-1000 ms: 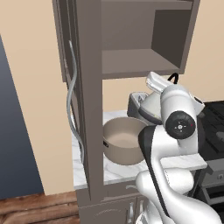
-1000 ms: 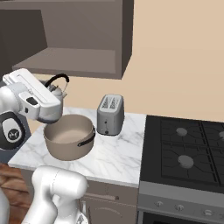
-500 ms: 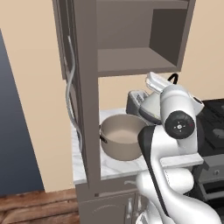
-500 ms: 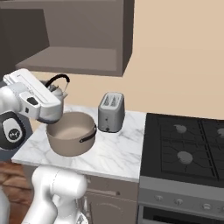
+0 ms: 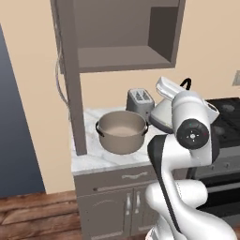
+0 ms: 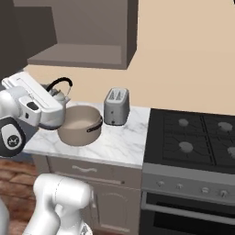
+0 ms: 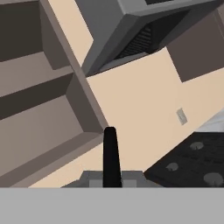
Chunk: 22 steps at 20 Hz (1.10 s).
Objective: Pick the kettle from the cabinet and place it on a stove burner. Then pick the pot from the counter and place it on another stove burner. Finally, turn both burners on.
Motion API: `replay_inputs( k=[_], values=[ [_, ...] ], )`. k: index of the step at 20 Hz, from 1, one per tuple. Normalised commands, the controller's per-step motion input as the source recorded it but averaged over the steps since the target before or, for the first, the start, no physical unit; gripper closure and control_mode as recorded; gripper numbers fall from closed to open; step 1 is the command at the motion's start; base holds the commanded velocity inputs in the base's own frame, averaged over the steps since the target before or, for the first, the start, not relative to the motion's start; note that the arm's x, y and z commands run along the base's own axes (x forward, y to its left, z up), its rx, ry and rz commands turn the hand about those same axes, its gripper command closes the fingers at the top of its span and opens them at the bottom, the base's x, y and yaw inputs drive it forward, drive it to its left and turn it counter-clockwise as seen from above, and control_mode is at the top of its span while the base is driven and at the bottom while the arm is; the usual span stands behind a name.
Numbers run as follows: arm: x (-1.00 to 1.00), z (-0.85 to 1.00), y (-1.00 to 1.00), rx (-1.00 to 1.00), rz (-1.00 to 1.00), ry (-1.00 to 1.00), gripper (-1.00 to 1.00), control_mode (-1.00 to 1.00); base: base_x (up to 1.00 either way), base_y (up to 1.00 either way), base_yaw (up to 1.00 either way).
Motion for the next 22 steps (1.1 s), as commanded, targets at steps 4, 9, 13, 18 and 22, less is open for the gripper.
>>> replay_inputs(
  k=[4, 9, 13, 18, 22],
  values=[
    [0.0, 0.0, 0.0, 0.0, 0.0, 0.0, 1.0, 1.0, -0.23, -0.52, 0.0],
    [0.0, 0.0, 0.0, 0.0, 0.0, 0.0, 1.0, 1.0, -0.22, -0.54, 0.0],
    [0.0, 0.0, 0.0, 0.0, 0.0, 0.0, 1.0, 1.0, -0.25, -0.57, 0.0],
    [0.0, 0.0, 0.0, 0.0, 0.0, 0.0, 1.0, 1.0, -0.2, -0.61, 0.0],
    [0.0, 0.0, 0.0, 0.0, 0.0, 0.0, 1.0, 1.0, -0.19, -0.61, 0.0]
  ],
)
